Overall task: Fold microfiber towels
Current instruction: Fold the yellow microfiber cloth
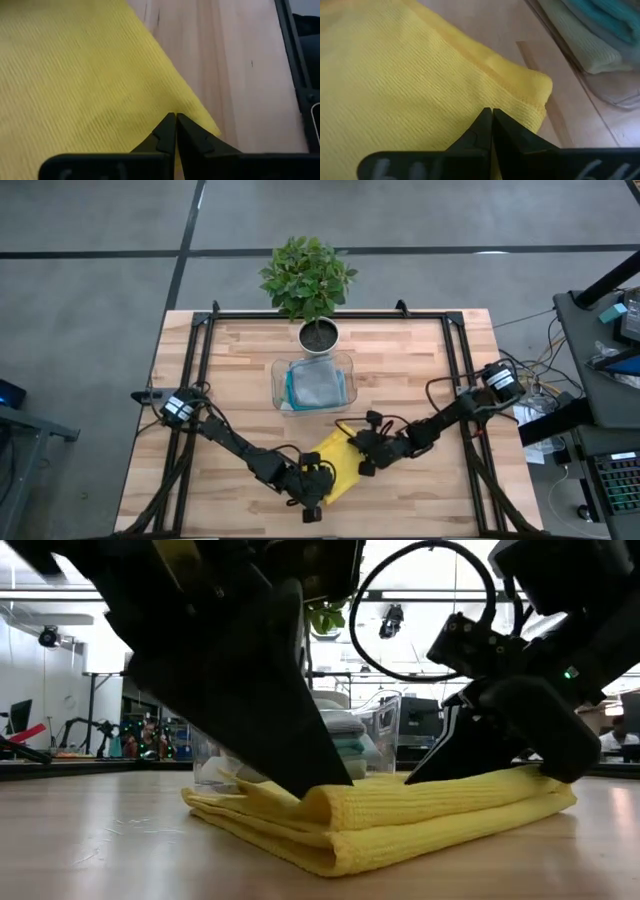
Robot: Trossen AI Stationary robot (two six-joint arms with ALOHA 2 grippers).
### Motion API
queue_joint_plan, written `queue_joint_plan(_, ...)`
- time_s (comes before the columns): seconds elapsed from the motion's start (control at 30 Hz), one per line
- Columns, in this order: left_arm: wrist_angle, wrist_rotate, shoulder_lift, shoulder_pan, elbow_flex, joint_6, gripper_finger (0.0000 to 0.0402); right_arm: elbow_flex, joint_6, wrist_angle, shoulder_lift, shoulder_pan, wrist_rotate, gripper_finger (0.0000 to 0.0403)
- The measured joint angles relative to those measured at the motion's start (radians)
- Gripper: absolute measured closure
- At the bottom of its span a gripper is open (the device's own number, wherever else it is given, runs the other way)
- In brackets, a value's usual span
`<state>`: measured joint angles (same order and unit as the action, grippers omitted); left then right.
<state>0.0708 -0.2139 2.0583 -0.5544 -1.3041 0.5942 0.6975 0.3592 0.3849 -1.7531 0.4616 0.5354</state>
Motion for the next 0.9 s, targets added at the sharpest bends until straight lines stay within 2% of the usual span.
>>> queue_joint_plan(0.23,-0.001,0.075,0.005,-0.002,0.002,0.028,0.0401,0.0,-0.006,-0.032,0.004,-0.002,0.003,0.0394)
queue_joint_plan(0.53,0.052,0.098,-0.047,-0.002,0.001,0.02,0.0402,0.0,-0.03,-0.051,0.061,0.003,-0.021,0.0394)
queue_joint_plan(0.7,0.127,0.109,-0.098,-0.002,0.001,-0.006,0.0402,0.0,-0.003,-0.114,0.144,0.005,-0.092,0.0394)
queue_joint_plan(0.9,0.26,0.082,-0.124,-0.002,0.001,0.0,0.0401,0.0,0.15,-0.244,0.247,0.003,-0.182,0.0394)
